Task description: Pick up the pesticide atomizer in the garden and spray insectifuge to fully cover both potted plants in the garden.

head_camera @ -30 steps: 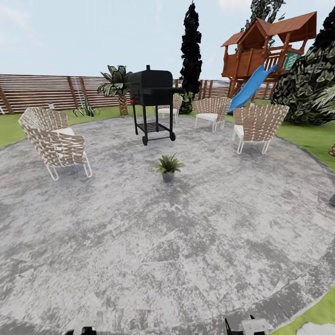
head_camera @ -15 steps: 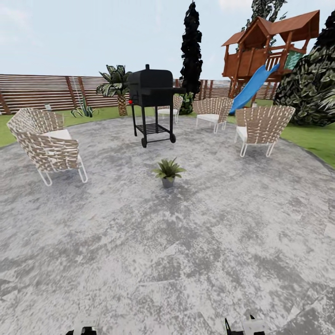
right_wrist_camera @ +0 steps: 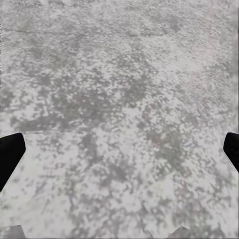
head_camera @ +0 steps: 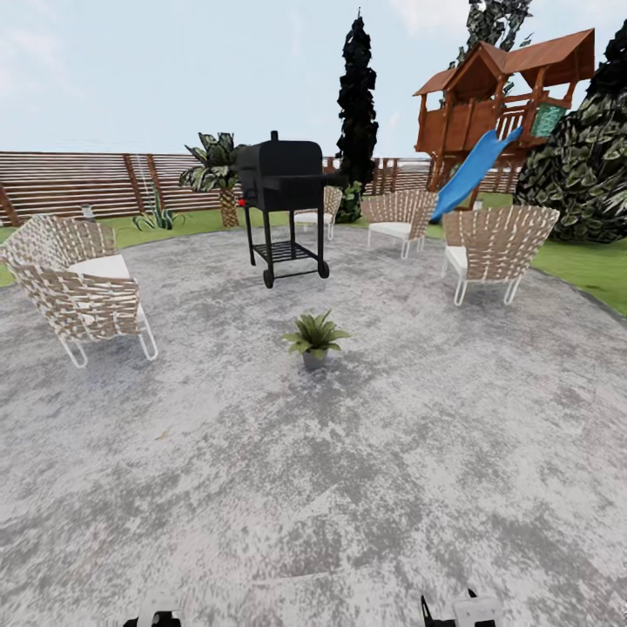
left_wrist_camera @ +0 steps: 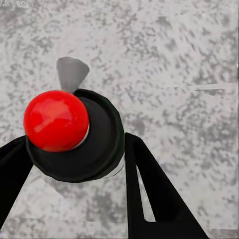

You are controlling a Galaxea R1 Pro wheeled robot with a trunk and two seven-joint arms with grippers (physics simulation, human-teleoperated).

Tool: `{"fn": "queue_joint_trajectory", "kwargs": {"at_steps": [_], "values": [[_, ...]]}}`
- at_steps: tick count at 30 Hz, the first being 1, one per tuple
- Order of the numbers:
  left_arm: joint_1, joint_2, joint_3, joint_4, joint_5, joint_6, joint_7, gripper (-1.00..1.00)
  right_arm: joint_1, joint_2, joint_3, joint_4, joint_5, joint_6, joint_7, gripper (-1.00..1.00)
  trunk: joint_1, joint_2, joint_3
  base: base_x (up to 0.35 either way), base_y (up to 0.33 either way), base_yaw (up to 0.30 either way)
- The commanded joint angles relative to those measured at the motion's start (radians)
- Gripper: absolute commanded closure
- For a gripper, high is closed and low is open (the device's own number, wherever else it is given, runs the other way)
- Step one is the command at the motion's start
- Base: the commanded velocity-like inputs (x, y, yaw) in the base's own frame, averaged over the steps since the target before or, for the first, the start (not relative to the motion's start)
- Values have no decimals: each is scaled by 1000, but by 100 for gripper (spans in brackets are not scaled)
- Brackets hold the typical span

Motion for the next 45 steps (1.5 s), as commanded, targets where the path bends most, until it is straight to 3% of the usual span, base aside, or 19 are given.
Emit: {"fn": "queue_joint_trajectory", "kwargs": {"at_steps": [1,23,35,45], "values": [[0,0,7,1,-10,-3,-4,100,0,0,-4,2,10,-2,-9,-100,2,0,-1,337,0,0],[0,0,7,1,-8,-3,-4,100,-1,0,-4,2,10,-2,-9,-100,2,0,-1,336,76,0],[0,0,7,1,-8,-3,-4,100,-1,0,-4,2,10,-2,-9,-100,2,0,-1,336,107,-223],[0,0,7,1,-8,-3,-4,100,-1,1,-4,2,10,-2,-10,-100,2,0,-1,276,193,-13]]}}
